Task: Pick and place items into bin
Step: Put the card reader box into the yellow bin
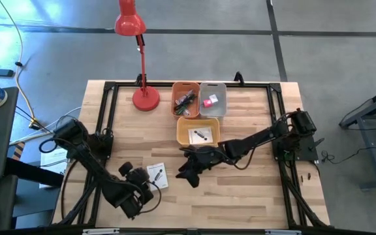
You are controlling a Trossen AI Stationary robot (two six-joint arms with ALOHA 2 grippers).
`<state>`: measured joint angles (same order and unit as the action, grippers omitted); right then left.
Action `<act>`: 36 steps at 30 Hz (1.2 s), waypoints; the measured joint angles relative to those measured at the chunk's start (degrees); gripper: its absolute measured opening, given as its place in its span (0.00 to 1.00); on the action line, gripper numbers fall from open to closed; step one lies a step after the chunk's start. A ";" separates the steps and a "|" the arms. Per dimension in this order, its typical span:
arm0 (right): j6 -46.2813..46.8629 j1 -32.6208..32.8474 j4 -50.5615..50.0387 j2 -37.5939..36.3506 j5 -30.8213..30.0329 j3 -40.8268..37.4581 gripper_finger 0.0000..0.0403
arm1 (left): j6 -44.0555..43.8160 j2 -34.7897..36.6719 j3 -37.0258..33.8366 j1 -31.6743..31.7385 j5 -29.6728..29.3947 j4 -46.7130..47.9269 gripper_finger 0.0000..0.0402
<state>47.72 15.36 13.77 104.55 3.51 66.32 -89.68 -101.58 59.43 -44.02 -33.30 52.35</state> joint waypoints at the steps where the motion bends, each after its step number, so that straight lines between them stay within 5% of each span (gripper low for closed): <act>1: -0.15 0.22 0.01 0.00 0.00 0.00 0.41 | 0.70 0.00 -0.37 0.32 0.50 -0.19 0.37; 16: -3.25 2.47 -0.63 -2.93 1.16 0.07 0.41 | 12.36 -0.01 -6.54 5.05 0.89 -22.59 0.37; 27: -7.37 2.35 -18.72 -13.67 -7.14 0.07 0.41 | 33.54 -3.21 -6.52 13.80 1.38 -50.77 0.37; 32: -3.74 4.01 -31.58 -18.26 -12.18 0.04 0.41 | 45.94 -1.40 -4.98 15.79 4.15 -47.95 0.37; 36: 0.25 6.97 -31.46 -19.43 -14.40 -2.57 0.41 | 54.47 1.83 -4.28 17.46 11.14 -37.52 0.37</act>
<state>47.97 22.33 -17.69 85.12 -10.90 63.75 -35.22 -99.75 55.15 -26.56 -22.16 14.83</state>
